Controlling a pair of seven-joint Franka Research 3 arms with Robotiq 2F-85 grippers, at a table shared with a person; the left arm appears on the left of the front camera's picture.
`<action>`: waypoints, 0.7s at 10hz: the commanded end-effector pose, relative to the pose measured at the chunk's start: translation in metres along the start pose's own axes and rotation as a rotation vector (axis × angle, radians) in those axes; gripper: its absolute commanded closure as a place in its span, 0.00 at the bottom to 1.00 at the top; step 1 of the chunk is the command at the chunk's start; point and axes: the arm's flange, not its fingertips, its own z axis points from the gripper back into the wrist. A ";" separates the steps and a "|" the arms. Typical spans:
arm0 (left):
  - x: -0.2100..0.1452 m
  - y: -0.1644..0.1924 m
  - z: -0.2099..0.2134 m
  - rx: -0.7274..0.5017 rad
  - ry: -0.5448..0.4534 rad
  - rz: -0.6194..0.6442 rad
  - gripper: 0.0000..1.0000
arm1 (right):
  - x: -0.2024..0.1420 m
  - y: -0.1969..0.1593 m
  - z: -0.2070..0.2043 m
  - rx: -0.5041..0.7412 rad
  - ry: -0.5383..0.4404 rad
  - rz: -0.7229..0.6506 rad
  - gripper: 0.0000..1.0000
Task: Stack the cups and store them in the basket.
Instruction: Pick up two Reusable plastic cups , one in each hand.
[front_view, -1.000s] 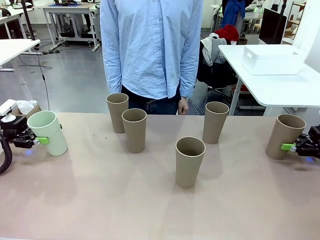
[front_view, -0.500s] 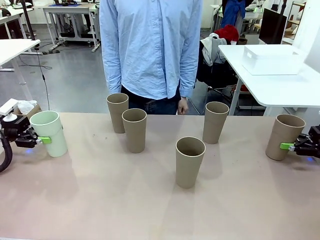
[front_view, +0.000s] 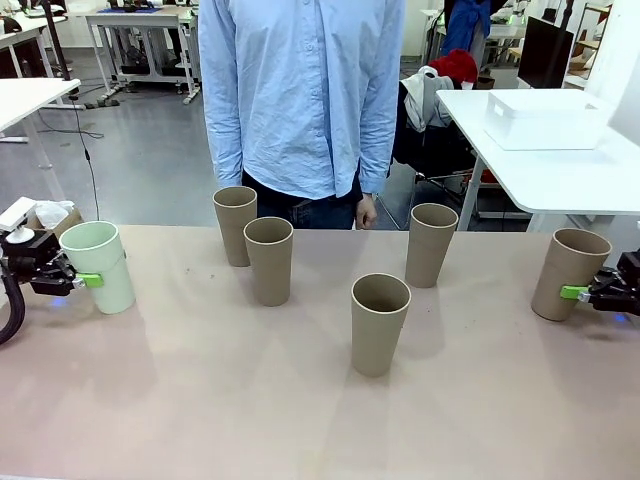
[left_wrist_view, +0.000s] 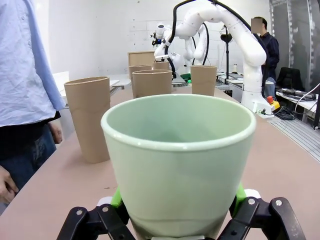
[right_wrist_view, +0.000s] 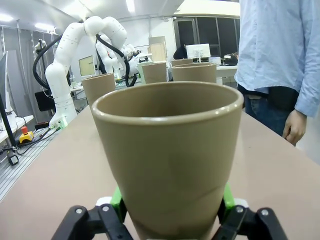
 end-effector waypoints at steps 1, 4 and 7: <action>0.017 -0.011 -0.006 0.026 -0.040 -0.011 0.12 | 0.020 0.022 -0.003 -0.030 -0.033 0.013 0.15; 0.057 -0.049 -0.030 0.040 -0.096 -0.026 0.12 | 0.068 0.089 -0.022 -0.094 -0.038 0.035 0.15; 0.085 -0.096 -0.082 0.060 -0.098 -0.005 0.12 | 0.086 0.158 -0.059 -0.159 -0.028 0.045 0.15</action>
